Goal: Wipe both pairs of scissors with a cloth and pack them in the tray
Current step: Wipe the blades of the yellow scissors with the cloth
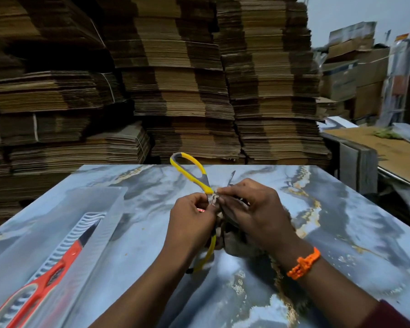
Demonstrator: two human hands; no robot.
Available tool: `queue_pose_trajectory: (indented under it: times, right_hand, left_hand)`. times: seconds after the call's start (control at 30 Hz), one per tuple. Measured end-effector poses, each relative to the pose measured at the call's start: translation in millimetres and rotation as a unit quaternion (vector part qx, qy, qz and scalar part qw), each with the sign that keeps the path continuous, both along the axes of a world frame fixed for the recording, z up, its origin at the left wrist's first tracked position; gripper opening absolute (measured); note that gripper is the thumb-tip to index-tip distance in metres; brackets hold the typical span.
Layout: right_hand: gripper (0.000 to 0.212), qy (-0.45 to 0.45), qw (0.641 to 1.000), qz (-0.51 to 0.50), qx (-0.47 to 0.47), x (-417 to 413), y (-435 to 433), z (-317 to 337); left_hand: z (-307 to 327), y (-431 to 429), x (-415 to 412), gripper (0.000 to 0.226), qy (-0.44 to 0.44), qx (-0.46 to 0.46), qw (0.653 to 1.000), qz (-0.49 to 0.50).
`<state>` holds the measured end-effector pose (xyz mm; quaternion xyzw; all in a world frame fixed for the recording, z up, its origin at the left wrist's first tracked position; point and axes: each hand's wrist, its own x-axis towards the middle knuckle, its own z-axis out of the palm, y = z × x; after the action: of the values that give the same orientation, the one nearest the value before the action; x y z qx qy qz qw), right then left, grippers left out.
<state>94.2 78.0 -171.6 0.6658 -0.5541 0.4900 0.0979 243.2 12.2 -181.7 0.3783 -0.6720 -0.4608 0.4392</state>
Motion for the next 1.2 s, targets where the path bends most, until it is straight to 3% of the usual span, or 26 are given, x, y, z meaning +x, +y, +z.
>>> queue_pose_trajectory:
  times: [0.23,0.6,0.87,1.03,1.1,1.2]
  right_hand:
    - [0.018,-0.038,0.999,-0.004,0.006,4.6,-1.7,1.4]
    - [0.008,-0.186,0.98,-0.064,-0.038,8.4,-3.6,6.7]
    - [0.006,-0.268,0.96,-0.076,-0.04,-7.7,-8.3,9.1]
    - [0.003,-0.332,0.92,-0.205,-0.043,-61.2,-12.7,7.1]
    - [0.005,-0.367,0.907,-0.201,-0.056,-76.7,-7.7,10.6]
    - [0.002,-0.357,0.92,-0.159,-0.039,-73.5,-4.1,15.9]
  left_hand:
    - [-0.2,9.1,-1.0,0.024,-0.012,-0.08,0.995,0.05]
    - [7.2,13.8,-0.1,0.013,-0.04,-0.161,0.985,0.045]
    - [8.4,17.9,1.9,0.023,-0.041,-0.126,0.991,0.02]
    - [11.1,33.0,-4.0,0.021,0.02,-0.085,0.996,-0.018]
    - [10.9,29.5,-6.9,0.021,0.045,-0.039,0.998,-0.001]
    - [5.5,15.4,-0.2,0.025,0.045,-0.006,0.999,0.004]
